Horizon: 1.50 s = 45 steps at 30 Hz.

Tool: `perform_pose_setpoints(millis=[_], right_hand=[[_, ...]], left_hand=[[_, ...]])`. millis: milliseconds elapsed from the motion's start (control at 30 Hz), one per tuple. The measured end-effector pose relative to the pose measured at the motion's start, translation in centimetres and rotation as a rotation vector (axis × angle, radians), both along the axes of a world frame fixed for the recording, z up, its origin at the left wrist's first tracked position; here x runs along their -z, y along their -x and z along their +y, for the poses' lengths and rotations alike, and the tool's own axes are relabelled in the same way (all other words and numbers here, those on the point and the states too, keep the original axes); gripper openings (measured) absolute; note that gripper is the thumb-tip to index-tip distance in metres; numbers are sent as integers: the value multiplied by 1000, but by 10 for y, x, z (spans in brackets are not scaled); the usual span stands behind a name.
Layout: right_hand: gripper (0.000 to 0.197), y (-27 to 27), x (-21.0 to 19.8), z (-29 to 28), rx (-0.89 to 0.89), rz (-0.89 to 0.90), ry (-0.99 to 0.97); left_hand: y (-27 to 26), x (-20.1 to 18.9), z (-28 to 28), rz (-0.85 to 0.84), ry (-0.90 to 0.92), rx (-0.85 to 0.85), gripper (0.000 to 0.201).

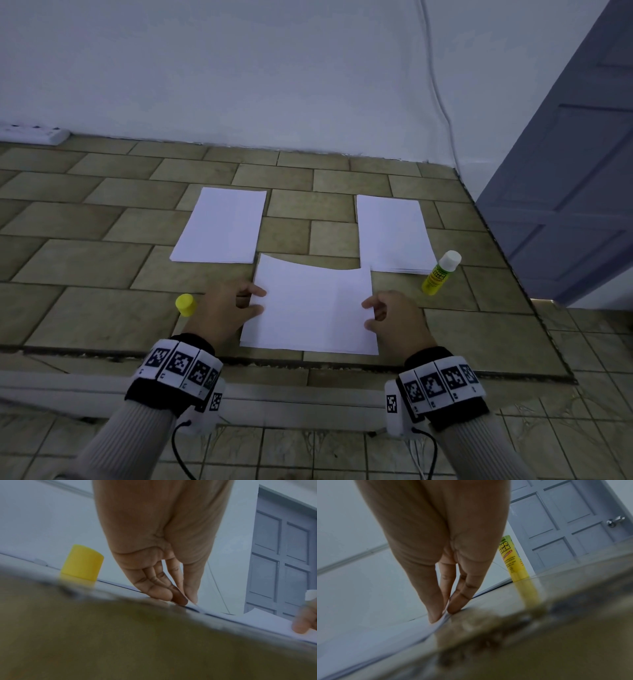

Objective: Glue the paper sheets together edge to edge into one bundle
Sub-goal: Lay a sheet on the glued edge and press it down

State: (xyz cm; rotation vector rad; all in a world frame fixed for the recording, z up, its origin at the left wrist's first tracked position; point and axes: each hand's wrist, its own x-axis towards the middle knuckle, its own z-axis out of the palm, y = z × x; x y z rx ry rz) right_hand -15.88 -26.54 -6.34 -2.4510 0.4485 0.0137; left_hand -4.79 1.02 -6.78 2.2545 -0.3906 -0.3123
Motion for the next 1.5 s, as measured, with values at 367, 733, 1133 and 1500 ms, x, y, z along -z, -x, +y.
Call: perform_pose_setpoints(millis=[367, 733, 1133, 1500], right_hand=[[29, 2, 1, -5, -23, -15, -76], [30, 2, 5, -8, -32, -24, -91], [29, 2, 3, -6, -38, -18, -68], [28, 3, -2, -3, -33, 3, -51]], left_hand=[[3, -1, 0, -11, -25, 2, 22], [-1, 1, 3, -18, -38, 30, 24], [-3, 1, 5, -8, -46, 32, 23], [-2, 0, 6, -15, -57, 34, 24]])
